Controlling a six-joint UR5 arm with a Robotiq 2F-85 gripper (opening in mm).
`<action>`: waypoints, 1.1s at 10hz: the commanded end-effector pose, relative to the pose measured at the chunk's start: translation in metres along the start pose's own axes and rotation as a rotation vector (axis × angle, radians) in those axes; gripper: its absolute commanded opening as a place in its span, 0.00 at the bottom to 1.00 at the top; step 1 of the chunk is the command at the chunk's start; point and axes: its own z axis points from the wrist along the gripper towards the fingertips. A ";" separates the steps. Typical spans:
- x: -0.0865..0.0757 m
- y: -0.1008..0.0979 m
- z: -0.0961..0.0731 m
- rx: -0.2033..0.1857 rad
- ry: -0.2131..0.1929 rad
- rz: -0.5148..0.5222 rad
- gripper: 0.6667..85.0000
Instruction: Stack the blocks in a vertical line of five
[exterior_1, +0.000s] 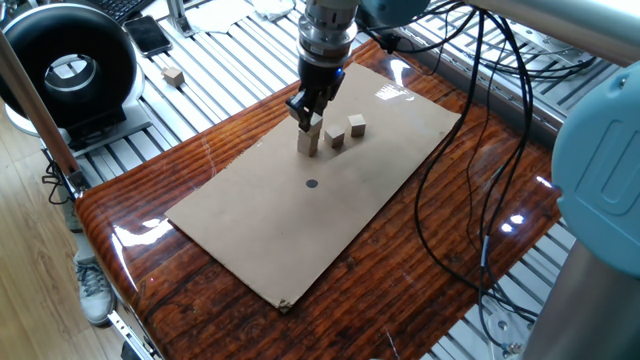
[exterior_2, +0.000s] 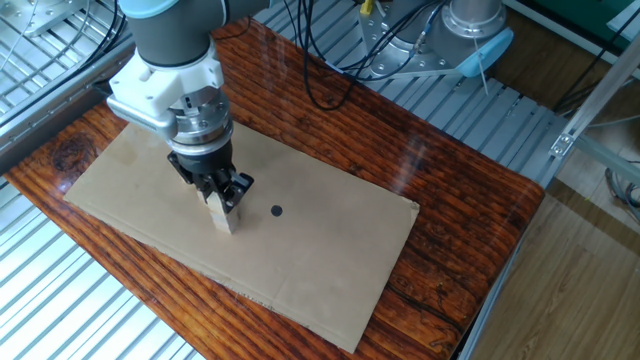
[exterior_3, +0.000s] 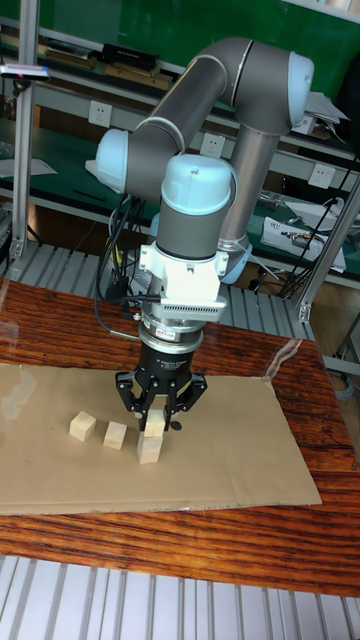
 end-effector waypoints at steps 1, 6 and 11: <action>-0.004 0.001 -0.001 -0.011 -0.013 0.002 0.68; -0.005 0.001 -0.001 -0.010 -0.018 -0.007 0.77; -0.007 0.003 -0.001 -0.020 -0.024 -0.014 0.91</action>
